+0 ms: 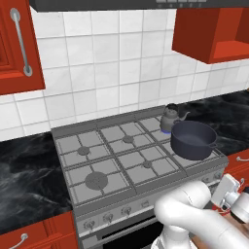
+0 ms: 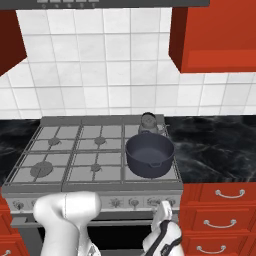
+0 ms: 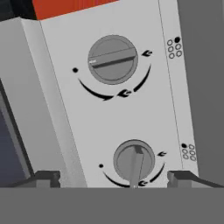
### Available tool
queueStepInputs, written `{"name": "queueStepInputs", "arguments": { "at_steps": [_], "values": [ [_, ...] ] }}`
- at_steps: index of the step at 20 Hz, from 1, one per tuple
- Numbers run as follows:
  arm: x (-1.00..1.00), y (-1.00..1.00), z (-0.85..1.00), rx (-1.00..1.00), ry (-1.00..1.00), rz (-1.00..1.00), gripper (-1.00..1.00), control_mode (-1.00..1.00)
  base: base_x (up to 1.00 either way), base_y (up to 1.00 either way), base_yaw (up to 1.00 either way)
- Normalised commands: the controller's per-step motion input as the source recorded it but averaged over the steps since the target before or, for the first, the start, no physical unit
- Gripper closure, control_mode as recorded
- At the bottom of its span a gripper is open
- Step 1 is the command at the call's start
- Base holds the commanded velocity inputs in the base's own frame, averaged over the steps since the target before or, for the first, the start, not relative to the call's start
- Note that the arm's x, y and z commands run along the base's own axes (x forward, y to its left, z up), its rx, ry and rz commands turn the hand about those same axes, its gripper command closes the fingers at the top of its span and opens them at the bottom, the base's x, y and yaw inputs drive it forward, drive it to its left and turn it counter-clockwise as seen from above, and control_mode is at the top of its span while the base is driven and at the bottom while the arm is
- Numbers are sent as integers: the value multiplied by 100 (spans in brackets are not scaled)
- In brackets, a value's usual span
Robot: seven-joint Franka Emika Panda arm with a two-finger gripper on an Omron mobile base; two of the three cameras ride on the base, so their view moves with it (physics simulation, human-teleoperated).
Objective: Pick the kettle from the cabinet and place it on a stove burner. Then pick the pot from the counter and place it on another stove burner. Finally, turn both burners on.
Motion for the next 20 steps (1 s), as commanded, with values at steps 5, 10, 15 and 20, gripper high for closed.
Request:
{"name": "queueStepInputs", "arguments": {
  "at_steps": [5,10,15,20],
  "values": [
    [-53,-30,0,3,0,-1,-100,-100,0,0,0],
    [-41,-29,7,9,0,-2,-100,-100,0,0,0],
    [2,-50,10,29,3,0,-100,-100,0,0,0],
    [19,-28,0,35,15,0,-100,-100,0,0,0]
  ]
}}
